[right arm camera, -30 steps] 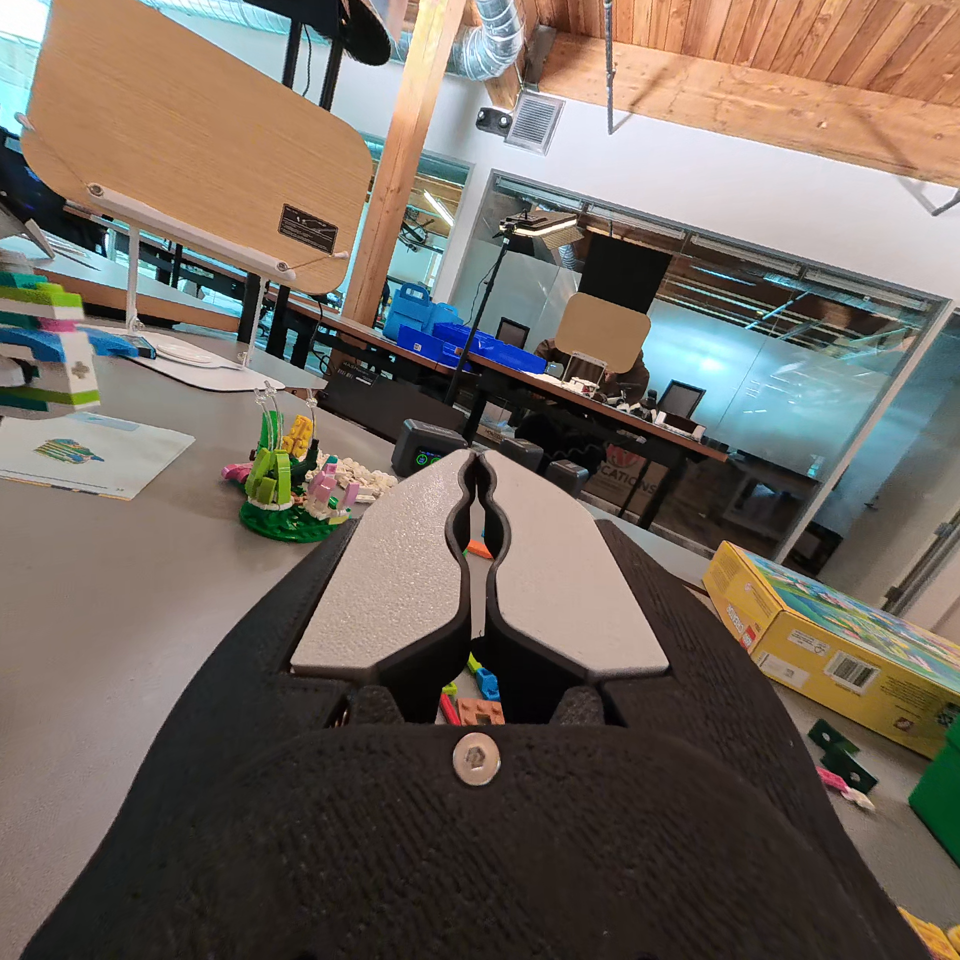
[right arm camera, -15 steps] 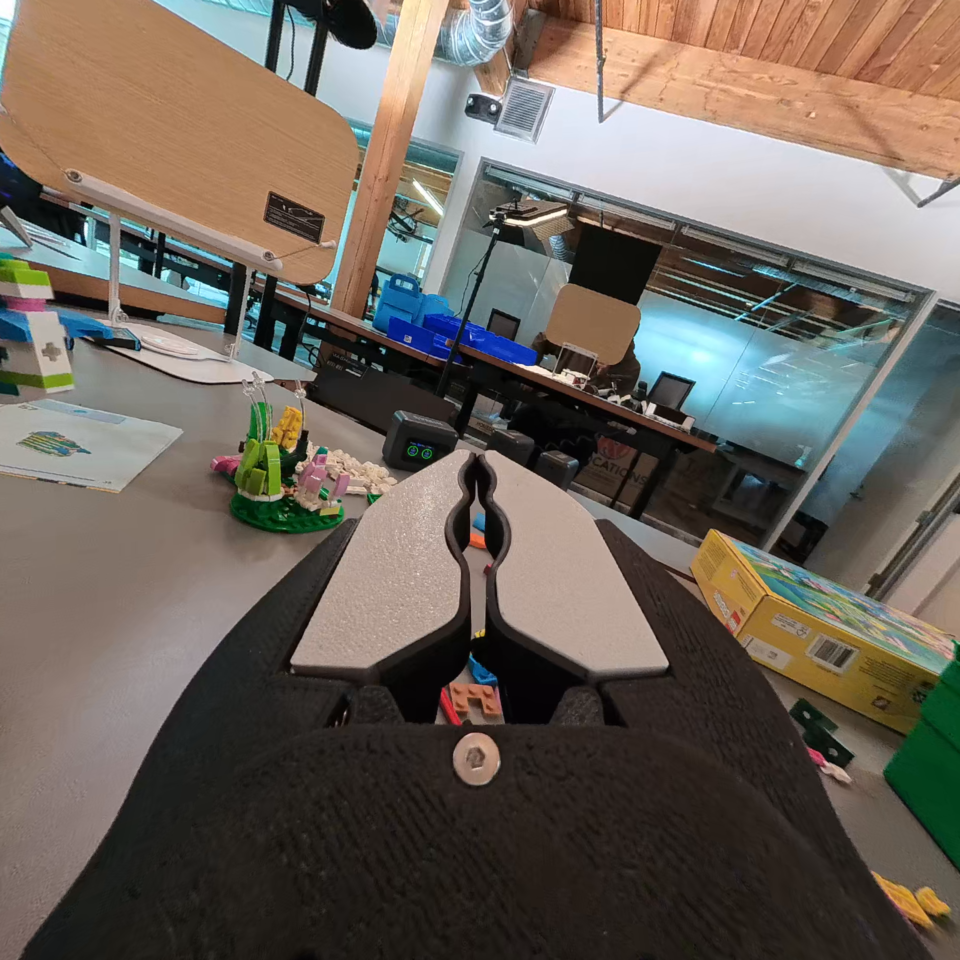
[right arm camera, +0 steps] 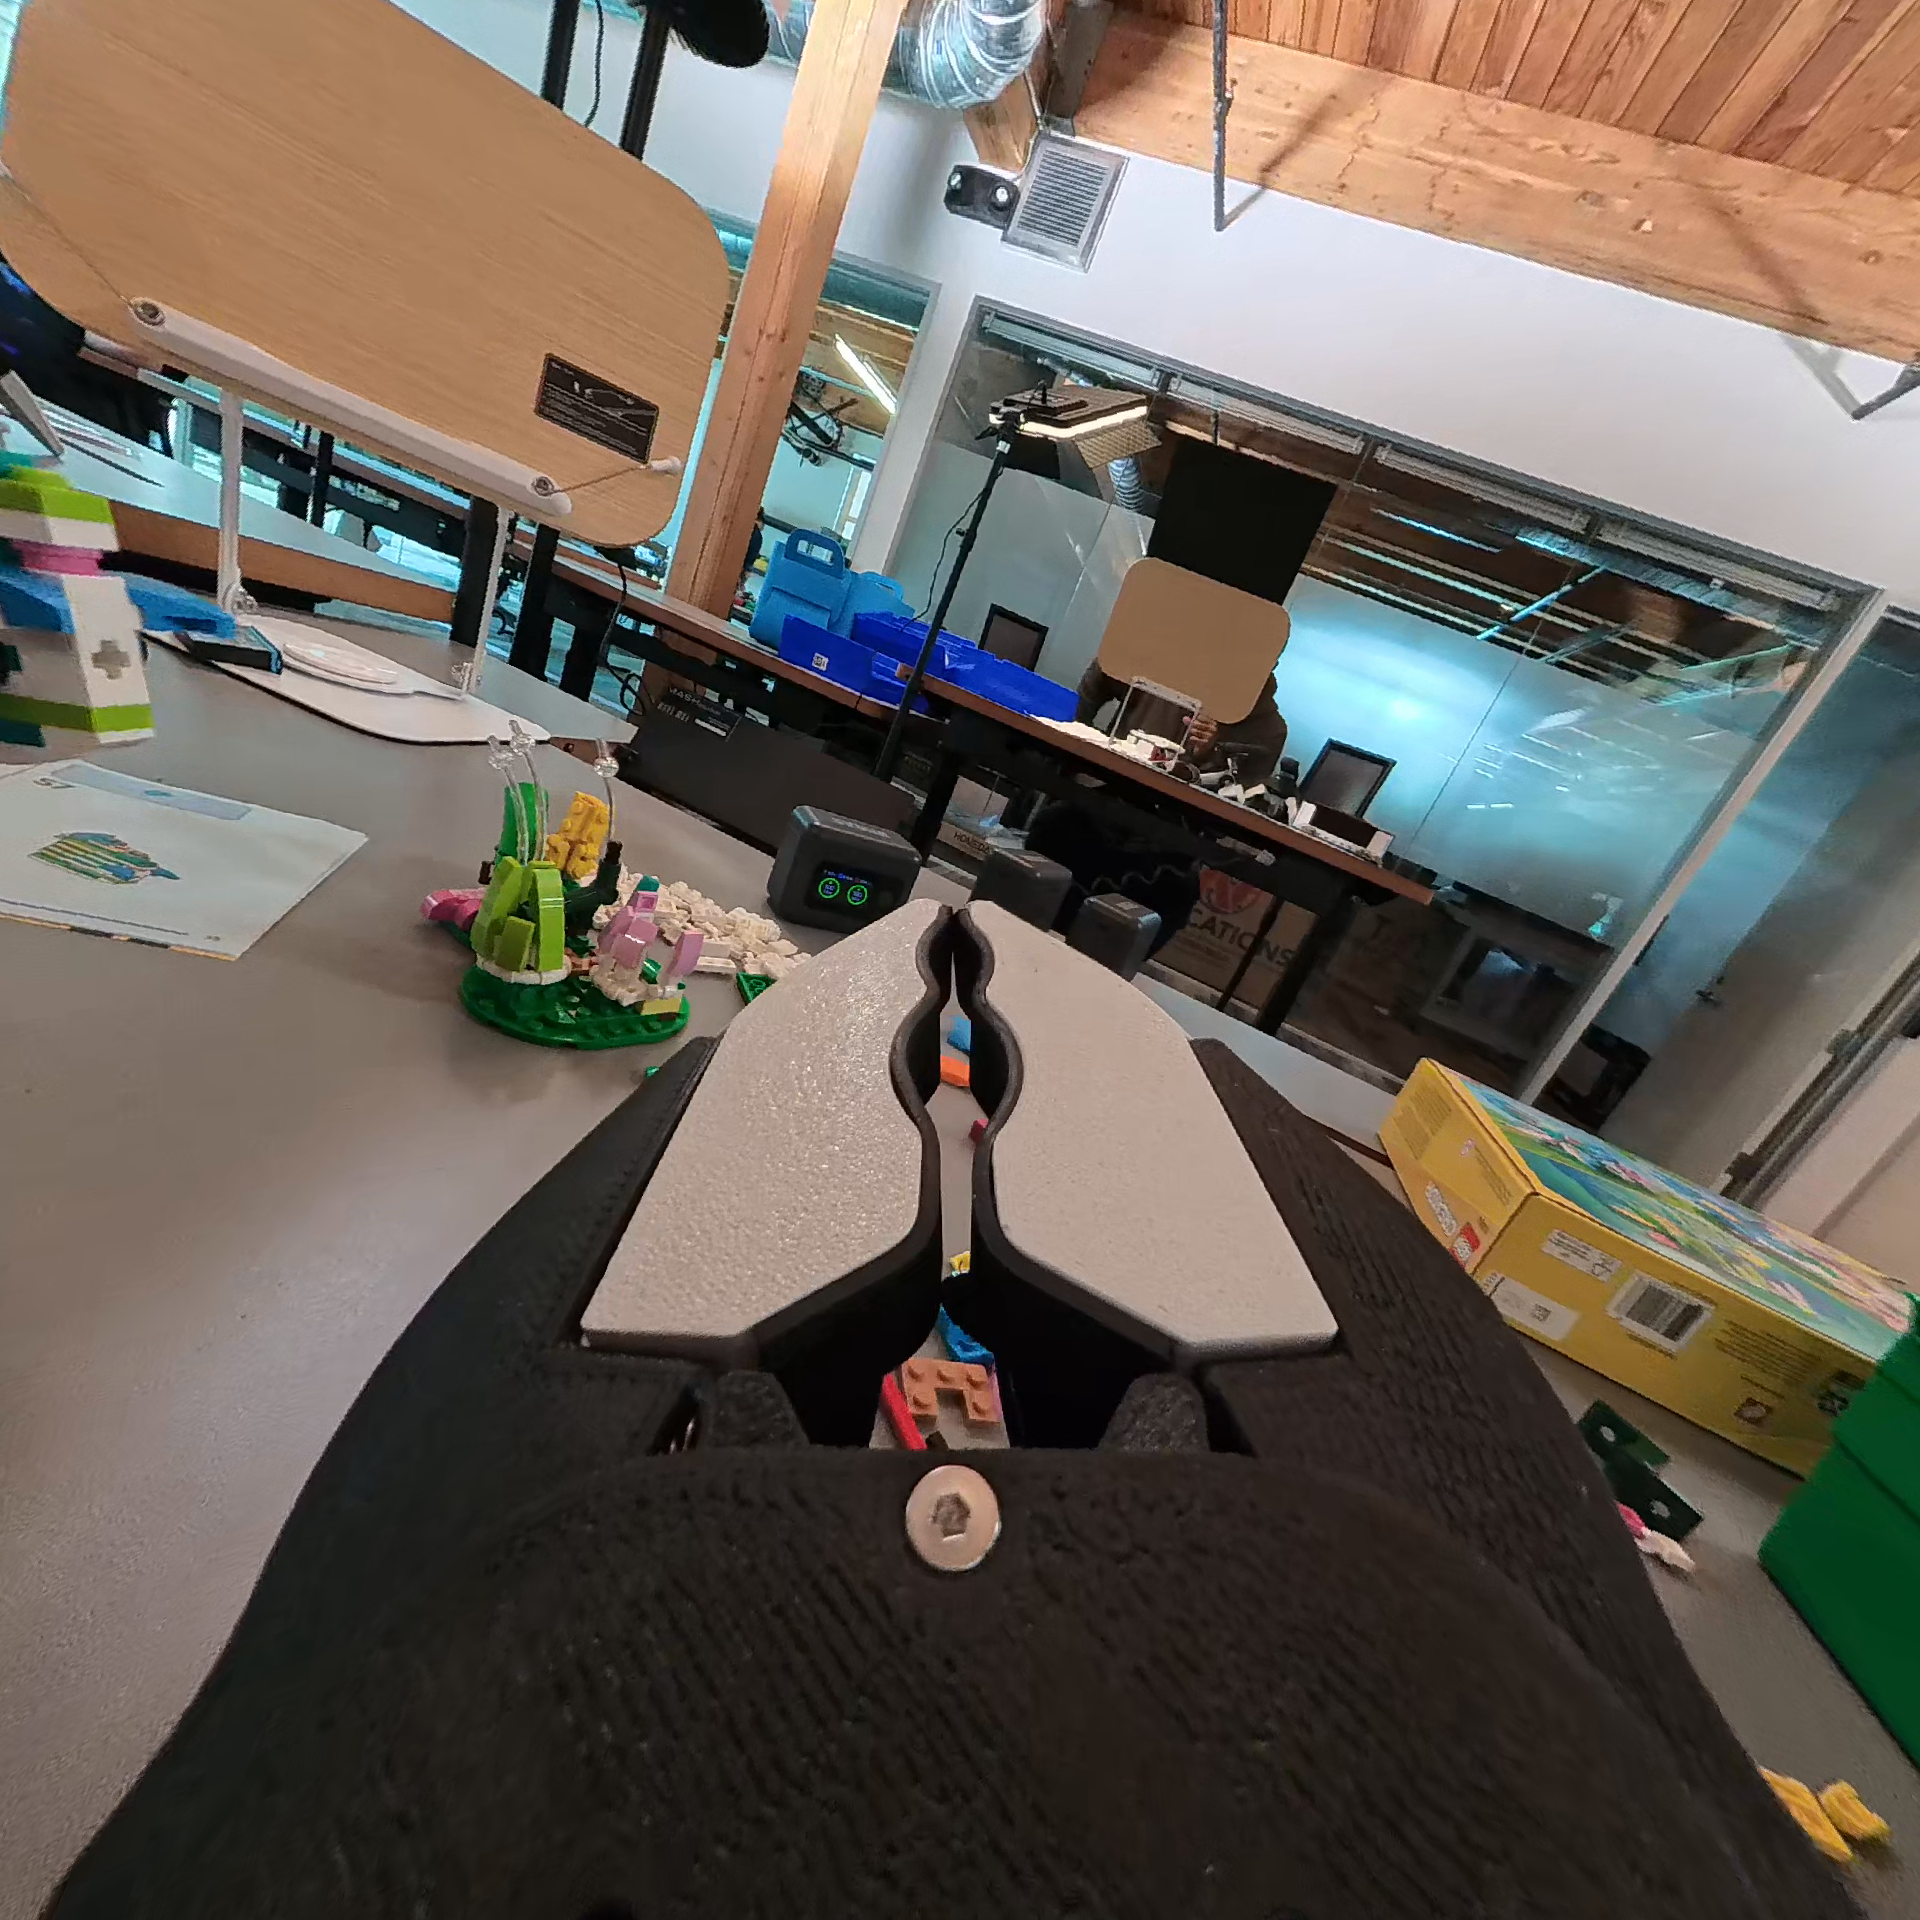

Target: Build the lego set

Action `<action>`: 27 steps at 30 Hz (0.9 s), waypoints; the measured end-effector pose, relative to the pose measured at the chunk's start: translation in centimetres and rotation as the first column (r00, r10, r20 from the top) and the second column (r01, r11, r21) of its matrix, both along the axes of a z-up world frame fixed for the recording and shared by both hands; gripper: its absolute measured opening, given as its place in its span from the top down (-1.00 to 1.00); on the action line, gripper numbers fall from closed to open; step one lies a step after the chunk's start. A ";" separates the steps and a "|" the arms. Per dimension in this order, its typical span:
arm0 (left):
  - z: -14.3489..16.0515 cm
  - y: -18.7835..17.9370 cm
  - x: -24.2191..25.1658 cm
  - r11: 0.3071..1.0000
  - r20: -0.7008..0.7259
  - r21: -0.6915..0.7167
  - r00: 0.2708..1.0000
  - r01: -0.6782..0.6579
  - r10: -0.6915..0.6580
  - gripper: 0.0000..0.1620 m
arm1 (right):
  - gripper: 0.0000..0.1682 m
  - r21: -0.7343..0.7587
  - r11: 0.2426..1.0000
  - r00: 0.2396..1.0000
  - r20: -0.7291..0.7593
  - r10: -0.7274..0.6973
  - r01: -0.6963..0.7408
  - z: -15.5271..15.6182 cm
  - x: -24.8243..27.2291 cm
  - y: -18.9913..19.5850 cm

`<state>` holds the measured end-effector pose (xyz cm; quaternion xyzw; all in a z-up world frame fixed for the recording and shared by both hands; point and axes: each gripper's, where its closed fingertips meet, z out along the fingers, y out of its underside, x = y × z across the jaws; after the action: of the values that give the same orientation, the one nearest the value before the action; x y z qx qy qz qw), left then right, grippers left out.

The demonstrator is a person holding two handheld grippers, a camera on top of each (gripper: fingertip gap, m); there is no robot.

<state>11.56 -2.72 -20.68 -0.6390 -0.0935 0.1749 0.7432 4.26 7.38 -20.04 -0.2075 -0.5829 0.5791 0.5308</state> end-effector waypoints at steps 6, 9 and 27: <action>-0.8 1.2 2.0 0.958 0.123 -0.026 0.952 0.286 -0.281 0.90 | 0.70 -0.109 0.850 0.849 0.065 0.524 -0.516 -0.2 4.5 -5.2; -1.7 1.4 2.1 0.914 0.261 -0.044 0.888 0.402 -0.378 0.90 | 0.62 -0.104 0.771 0.766 0.093 0.636 -0.628 -0.4 6.3 -6.2; -3.6 2.1 4.0 0.837 0.272 -0.211 0.853 0.505 -0.446 0.90 | 0.70 -0.122 0.638 0.452 0.605 0.655 -0.761 -2.0 10.5 -9.6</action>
<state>15.58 -0.65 -24.29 -0.7537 0.0156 -0.0740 0.6529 14.75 -2.24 -22.07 -0.0711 -0.7968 0.5986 0.0419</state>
